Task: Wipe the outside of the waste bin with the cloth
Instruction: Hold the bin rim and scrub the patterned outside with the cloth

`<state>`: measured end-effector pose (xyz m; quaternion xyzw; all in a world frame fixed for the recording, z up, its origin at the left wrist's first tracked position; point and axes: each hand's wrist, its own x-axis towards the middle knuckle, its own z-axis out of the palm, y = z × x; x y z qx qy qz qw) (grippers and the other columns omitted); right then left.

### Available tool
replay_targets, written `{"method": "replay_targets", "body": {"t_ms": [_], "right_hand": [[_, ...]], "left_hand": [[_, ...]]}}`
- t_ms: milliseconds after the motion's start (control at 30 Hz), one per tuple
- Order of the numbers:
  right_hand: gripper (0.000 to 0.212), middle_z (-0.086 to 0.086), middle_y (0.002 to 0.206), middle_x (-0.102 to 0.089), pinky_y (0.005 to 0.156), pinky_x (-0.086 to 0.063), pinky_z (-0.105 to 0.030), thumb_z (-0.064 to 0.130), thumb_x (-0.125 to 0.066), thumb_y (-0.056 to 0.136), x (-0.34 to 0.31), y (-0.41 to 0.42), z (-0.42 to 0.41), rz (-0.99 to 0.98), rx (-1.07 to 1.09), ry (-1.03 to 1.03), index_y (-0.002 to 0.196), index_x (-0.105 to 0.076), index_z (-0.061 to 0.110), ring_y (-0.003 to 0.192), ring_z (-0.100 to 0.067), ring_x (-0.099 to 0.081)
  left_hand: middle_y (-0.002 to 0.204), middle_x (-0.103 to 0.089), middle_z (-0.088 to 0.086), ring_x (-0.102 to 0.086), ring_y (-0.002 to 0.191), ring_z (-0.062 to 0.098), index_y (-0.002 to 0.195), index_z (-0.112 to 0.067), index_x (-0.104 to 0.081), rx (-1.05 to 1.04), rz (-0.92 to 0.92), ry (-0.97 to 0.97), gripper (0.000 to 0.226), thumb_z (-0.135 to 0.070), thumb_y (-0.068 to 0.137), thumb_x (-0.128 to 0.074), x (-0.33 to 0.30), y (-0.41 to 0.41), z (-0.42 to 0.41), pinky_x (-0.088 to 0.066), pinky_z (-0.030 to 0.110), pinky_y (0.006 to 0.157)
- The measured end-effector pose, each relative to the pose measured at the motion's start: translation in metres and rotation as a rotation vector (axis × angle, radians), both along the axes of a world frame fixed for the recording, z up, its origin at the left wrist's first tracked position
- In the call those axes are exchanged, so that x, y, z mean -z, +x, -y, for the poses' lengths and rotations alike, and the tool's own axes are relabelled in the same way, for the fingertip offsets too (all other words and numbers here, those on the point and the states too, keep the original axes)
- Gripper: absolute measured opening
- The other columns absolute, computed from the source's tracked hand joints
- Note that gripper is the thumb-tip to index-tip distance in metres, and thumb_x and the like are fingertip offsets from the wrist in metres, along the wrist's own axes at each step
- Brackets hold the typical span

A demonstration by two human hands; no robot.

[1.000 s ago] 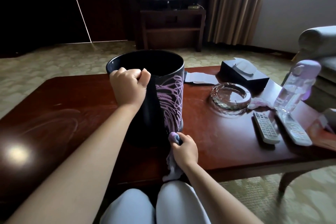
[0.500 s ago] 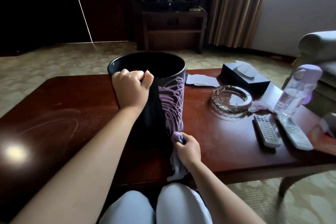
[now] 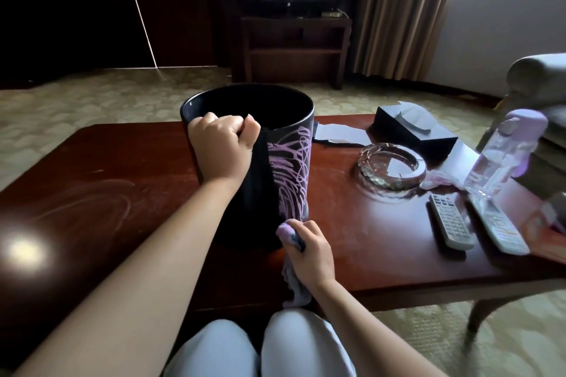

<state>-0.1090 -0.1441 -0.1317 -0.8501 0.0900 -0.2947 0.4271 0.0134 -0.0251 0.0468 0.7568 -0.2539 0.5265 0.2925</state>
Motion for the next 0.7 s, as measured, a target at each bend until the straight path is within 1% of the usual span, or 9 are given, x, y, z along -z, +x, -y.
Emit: {"method": "replay_targets", "body": {"t_ms": [67,167,200,300,400,433,567,633,700], "right_hand": [[0.030,0.010,0.087,-0.055,0.066,-0.041,-0.020,0.048,-0.058,0.084,0.000,0.000,0.000,-0.013,-0.014,-0.041,0.106,-0.067,0.030,0.075,-0.006,-0.055],[0.025,0.009,0.084,-0.053,0.066,-0.039,-0.019,0.027,-0.067,0.084,0.001,0.004,0.007,-0.040,0.150,0.124,0.109,-0.068,0.026,0.076,-0.008,-0.054],[0.025,0.009,0.084,-0.054,0.066,-0.040,-0.020,0.027,-0.067,0.084,0.001,0.005,0.007,-0.052,0.139,0.107,0.109,-0.068,0.025,0.075,-0.009,-0.055],[0.024,0.011,0.083,-0.055,0.065,-0.042,-0.022,0.035,-0.067,0.085,0.002,0.002,0.003,-0.044,0.027,0.026,0.107,-0.068,0.027,0.074,-0.007,-0.055],[0.026,0.011,0.083,-0.055,0.065,-0.041,-0.023,0.033,-0.066,0.084,0.001,0.002,0.006,-0.081,0.142,0.098,0.109,-0.068,0.029,0.075,-0.008,-0.056],[0.026,0.010,0.085,-0.056,0.065,-0.042,-0.024,0.036,-0.065,0.085,0.001,0.003,0.006,-0.070,0.147,0.074,0.110,-0.068,0.029,0.076,-0.009,-0.056],[0.034,0.013,0.092,-0.059,0.067,-0.043,-0.021,0.054,-0.052,0.084,-0.002,-0.003,-0.005,-0.001,-0.061,-0.145,0.107,-0.065,0.031,0.080,-0.005,-0.057],[0.026,0.012,0.088,-0.059,0.067,-0.041,-0.019,0.046,-0.060,0.083,-0.002,0.001,-0.003,0.003,0.040,0.002,0.104,-0.066,0.032,0.080,-0.003,-0.056],[0.020,0.011,0.080,-0.055,0.067,-0.040,-0.020,0.030,-0.068,0.082,-0.001,0.004,0.005,-0.019,0.145,0.172,0.102,-0.069,0.031,0.077,-0.003,-0.054]], "left_hand": [[0.045,-0.018,-0.005,-0.025,0.047,0.019,0.046,-0.018,-0.024,-0.005,0.000,-0.001,0.047,-0.027,0.087,-0.046,0.001,0.000,0.000,-0.022,0.030,0.057],[0.044,-0.018,-0.005,-0.026,0.047,0.019,0.046,-0.017,-0.024,-0.005,-0.017,-0.002,0.048,-0.028,0.087,-0.044,0.001,0.000,0.000,-0.022,0.030,0.057],[0.044,-0.019,-0.005,-0.026,0.047,0.019,0.046,-0.017,-0.024,-0.007,-0.018,-0.003,0.048,-0.028,0.088,-0.044,0.001,0.000,0.000,-0.023,0.031,0.057],[0.044,-0.019,-0.004,-0.025,0.047,0.019,0.046,-0.018,-0.024,-0.008,0.002,-0.003,0.047,-0.027,0.087,-0.046,0.000,0.000,0.001,-0.021,0.030,0.056],[0.044,-0.019,-0.004,-0.024,0.047,0.018,0.046,-0.018,-0.024,-0.009,0.002,0.009,0.047,-0.026,0.086,-0.047,0.001,0.001,0.001,-0.018,0.029,0.057],[0.044,-0.019,-0.004,-0.025,0.048,0.019,0.046,-0.018,-0.024,-0.011,0.001,0.009,0.046,-0.026,0.086,-0.047,0.001,0.001,0.000,-0.017,0.029,0.057],[0.046,-0.019,-0.005,-0.024,0.048,0.018,0.047,-0.018,-0.025,-0.025,0.020,0.002,0.046,-0.026,0.086,-0.047,0.002,0.000,0.000,-0.015,0.028,0.057],[0.046,-0.018,-0.005,-0.024,0.049,0.017,0.047,-0.018,-0.024,-0.019,0.013,0.007,0.046,-0.026,0.086,-0.047,0.001,0.000,0.000,-0.015,0.028,0.058],[0.046,-0.017,-0.005,-0.024,0.048,0.017,0.047,-0.018,-0.024,-0.017,0.015,0.007,0.046,-0.025,0.086,-0.047,-0.001,0.000,-0.001,-0.016,0.028,0.058]]}}
